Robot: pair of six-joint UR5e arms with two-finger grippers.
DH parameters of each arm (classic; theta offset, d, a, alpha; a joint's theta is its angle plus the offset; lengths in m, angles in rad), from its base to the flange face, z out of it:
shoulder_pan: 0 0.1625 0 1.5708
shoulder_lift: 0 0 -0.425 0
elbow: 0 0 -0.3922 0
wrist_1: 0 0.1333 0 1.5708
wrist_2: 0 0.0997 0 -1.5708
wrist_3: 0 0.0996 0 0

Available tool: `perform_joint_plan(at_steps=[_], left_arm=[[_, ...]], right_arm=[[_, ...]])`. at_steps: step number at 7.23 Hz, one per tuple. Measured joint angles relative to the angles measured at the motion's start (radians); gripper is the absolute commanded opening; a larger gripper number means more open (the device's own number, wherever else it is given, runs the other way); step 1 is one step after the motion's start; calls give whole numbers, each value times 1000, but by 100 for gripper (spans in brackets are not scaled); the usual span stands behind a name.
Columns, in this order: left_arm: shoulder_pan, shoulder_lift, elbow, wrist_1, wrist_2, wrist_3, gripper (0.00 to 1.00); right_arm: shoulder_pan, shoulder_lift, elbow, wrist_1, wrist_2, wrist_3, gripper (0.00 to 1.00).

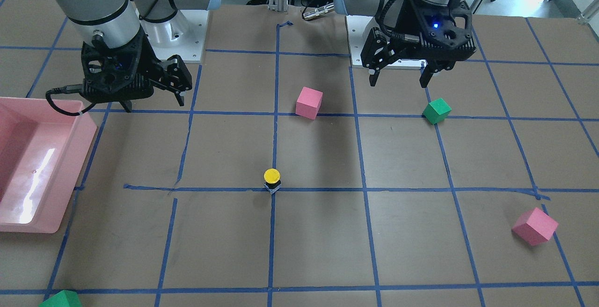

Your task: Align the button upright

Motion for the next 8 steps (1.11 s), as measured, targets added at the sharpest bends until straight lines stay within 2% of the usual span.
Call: perform_joint_plan(at_steps=[4,8], left_arm=[[1,-42,95,-45,17,-8,100],[-1,-37,90,-67,14,1,100]], right_arm=[[-1,-13,8,0,-8,5,100],[0,-13,11,1,-14,5,100]])
